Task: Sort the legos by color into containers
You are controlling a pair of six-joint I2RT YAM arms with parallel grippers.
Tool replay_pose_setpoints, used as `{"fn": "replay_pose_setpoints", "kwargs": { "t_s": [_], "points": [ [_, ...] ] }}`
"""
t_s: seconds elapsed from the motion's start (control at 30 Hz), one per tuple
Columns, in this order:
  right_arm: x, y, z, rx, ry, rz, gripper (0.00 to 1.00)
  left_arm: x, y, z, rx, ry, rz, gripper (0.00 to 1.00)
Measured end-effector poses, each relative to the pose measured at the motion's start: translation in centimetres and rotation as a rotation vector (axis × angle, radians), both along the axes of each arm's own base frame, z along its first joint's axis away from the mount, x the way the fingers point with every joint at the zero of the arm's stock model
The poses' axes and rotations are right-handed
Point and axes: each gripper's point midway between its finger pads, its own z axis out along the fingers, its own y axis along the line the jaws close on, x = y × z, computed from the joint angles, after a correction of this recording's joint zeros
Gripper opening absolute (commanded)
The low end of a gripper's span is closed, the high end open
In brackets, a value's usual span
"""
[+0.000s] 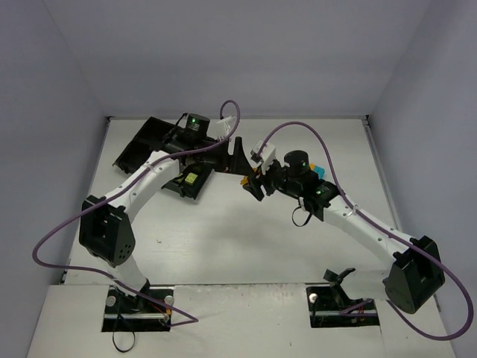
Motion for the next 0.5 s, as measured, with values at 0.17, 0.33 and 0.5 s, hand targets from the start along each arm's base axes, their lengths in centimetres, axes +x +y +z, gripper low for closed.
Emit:
{"fn": "replay_pose_setpoints", "kwargs": {
  "t_s": [0.17,0.33,0.5],
  "points": [
    [-0.2,0.1,0.3,0.007,-0.003,0.008,0.04,-0.2,-0.5,-0.9,0.011,0.005,-0.023,0.61],
    [-0.2,0.1,0.4,0.009,-0.003,0.011,0.04,-0.1,-1.0,-2.4,0.029,0.023,-0.039,0.51],
    [-0.4,-0.1,-0.1,-0.006,0.013,0.007,0.04,-0.7,-1.6,-2.5,0.021,0.022,-0.068,0.22]
  ]
}}
